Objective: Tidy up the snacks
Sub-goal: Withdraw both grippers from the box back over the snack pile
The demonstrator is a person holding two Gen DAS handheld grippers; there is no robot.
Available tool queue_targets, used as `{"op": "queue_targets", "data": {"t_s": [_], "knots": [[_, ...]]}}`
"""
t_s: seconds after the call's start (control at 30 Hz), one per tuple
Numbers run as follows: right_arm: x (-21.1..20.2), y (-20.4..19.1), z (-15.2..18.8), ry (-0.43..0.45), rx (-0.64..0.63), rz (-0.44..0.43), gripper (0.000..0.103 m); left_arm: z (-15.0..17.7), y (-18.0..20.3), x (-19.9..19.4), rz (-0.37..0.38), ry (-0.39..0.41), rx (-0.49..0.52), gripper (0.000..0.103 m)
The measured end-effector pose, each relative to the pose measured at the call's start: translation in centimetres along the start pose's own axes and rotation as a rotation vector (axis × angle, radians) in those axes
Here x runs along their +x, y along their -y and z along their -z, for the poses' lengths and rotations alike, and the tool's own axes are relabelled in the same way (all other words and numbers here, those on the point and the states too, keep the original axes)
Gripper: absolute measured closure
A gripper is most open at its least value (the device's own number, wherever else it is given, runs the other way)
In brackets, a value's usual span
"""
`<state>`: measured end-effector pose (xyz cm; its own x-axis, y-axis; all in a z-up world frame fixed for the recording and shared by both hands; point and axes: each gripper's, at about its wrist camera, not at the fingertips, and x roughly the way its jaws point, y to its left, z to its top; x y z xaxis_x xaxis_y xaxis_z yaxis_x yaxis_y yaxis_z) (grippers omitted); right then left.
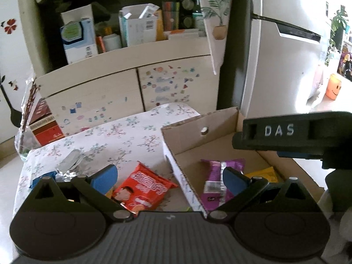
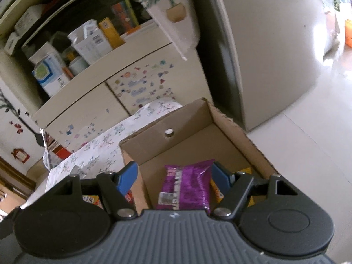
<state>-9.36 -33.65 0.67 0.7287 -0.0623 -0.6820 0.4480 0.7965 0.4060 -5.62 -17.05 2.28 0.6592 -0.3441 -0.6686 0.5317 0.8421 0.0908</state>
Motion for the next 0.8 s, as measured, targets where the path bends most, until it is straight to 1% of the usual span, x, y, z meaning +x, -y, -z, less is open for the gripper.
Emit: {"op": "queue_targets", "data": {"t_s": [0.23,0.4,0.47,0.6,0.73,0.8], "knots": [[0.4,-2.1,0.8,0.001,-0.063,-0.025,0.028,0.4,-1.9,-0.6,-0.035,-0.008,-0.01,0.0],[0.6,-3.6,1.3,0.0,-0.109,-0.053,0.028,0.9,-4.3,-0.9,-0.077,-0.029,-0.018,0.0],[0.7,-4.2,1.5,0.002,-0.129,-0.061,0.028,1.0,-5.8,-1.2,-0.092,-0.038,-0.032,0.0],[0.9,-5.0,2.0,-0.002,-0.159,-0.093,0.028,0.6,-9.7,-1.7,-0.129,-0.042,-0.103,0.0],[1.0,-5.9,2.4,-0.005,-0.191,-0.129,0.028,0.2,-13.3,-2.0,-0.201,-0.034,-0.127,0.0],[1.1,-6.4,2.6,-0.01,-0.208,-0.157,0.028,0.1,-15.0,-2.0,-0.213,-0.03,-0.17,0.0]]}}
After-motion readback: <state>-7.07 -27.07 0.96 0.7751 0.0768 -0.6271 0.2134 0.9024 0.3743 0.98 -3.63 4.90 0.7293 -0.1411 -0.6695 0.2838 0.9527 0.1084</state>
